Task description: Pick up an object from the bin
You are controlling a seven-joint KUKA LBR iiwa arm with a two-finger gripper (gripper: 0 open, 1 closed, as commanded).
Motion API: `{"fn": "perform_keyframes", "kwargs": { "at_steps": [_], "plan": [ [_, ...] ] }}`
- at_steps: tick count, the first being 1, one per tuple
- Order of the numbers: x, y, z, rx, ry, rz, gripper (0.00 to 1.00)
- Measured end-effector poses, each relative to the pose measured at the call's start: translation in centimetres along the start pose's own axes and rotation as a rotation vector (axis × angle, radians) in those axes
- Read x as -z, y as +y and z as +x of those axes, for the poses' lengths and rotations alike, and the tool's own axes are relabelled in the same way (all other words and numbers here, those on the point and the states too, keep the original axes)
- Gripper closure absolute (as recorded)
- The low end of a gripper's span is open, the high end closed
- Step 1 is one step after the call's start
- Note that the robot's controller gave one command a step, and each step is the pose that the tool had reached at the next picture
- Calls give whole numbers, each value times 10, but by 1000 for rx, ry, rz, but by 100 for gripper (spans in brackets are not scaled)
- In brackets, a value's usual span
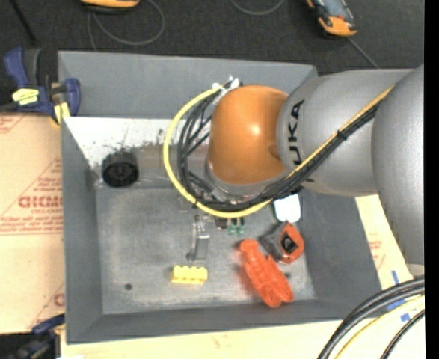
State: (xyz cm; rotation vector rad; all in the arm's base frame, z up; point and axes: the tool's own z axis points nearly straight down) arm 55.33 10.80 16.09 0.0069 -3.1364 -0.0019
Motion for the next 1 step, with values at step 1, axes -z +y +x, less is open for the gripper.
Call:
{"fn": "perform_keyframes", "kwargs": {
  "at_steps": [1],
  "plan": [
    [5,0,-2,-3,-8,-1,0]
  ]
}}
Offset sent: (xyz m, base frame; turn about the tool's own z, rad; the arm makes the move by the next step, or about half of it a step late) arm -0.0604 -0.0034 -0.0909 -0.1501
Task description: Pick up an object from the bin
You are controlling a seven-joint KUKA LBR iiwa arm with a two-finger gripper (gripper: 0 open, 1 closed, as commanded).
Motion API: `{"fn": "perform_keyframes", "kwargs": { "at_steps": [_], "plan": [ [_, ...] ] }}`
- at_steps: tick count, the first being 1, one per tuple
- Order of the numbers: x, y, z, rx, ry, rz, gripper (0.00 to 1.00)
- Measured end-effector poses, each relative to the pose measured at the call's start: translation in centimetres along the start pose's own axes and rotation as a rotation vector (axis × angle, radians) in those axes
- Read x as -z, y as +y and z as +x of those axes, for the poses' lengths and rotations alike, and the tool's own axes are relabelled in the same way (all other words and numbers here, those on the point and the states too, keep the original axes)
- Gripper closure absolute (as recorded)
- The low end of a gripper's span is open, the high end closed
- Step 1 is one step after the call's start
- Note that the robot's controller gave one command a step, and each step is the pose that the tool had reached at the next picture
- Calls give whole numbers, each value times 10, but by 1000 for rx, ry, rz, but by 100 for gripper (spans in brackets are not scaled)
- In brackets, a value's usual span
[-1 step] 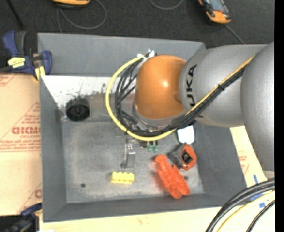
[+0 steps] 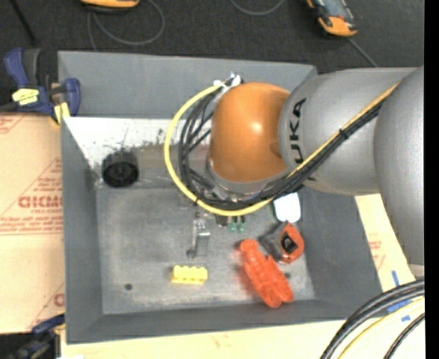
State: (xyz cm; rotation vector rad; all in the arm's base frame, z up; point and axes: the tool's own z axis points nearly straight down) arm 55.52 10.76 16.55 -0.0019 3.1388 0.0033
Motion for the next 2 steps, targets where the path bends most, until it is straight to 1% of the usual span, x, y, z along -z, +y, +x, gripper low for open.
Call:
{"fn": "perform_keyframes", "kwargs": {
  "at_steps": [1,2],
  "plan": [
    [-57,-3,37,92,-3,2,0],
    [-70,-5,52,97,6,1,0]
  ]
}}
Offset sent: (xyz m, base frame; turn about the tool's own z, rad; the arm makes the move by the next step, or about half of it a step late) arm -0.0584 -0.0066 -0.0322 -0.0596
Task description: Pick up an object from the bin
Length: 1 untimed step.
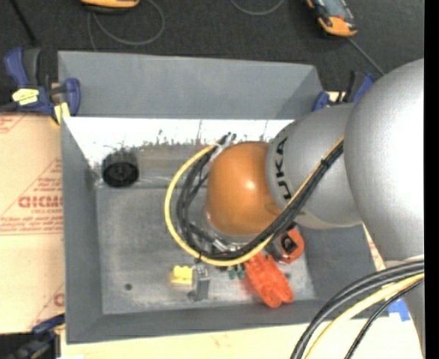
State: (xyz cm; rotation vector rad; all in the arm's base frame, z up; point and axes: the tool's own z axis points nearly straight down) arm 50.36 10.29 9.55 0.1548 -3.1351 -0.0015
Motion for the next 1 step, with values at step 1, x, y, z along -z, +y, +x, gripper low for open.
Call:
{"fn": "perform_keyframes", "kwargs": {
  "at_steps": [1],
  "plan": [
    [33,-16,0,-68,-8,0,0]
  ]
}}
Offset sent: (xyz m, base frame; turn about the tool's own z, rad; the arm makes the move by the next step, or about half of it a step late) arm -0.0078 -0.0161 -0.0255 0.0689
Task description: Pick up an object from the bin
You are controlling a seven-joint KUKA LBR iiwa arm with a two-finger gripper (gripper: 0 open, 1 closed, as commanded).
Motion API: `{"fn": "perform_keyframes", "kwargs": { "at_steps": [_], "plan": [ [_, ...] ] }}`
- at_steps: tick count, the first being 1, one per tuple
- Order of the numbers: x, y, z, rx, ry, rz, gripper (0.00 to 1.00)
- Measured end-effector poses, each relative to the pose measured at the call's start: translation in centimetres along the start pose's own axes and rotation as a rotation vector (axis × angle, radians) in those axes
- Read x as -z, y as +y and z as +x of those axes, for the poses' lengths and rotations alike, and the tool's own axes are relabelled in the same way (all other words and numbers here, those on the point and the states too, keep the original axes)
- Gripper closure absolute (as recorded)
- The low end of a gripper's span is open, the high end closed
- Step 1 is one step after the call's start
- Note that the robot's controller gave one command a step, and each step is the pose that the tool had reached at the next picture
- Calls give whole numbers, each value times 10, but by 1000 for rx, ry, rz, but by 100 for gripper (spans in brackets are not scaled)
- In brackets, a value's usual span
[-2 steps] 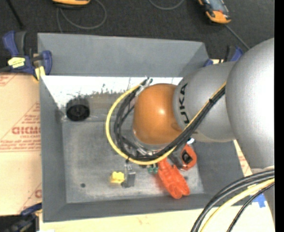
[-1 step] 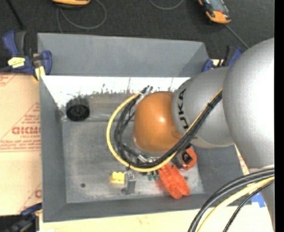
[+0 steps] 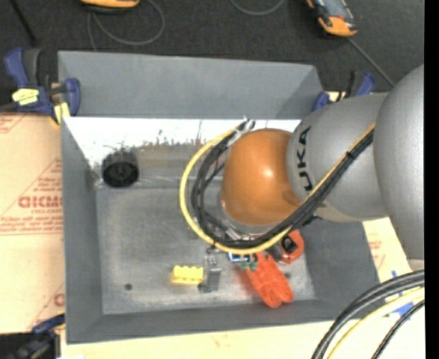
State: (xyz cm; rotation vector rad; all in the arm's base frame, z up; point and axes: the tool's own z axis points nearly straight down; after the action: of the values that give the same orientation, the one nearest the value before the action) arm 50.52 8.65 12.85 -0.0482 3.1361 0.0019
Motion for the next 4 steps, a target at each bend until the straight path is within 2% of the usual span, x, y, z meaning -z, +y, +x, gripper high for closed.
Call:
{"fn": "perform_keyframes", "kwargs": {
  "at_steps": [1,2,4],
  "plan": [
    [-55,0,8,0,1,-1,0],
    [-58,10,9,-262,3,1,100],
    [-53,9,11,-262,9,2,100]
  ]
}}
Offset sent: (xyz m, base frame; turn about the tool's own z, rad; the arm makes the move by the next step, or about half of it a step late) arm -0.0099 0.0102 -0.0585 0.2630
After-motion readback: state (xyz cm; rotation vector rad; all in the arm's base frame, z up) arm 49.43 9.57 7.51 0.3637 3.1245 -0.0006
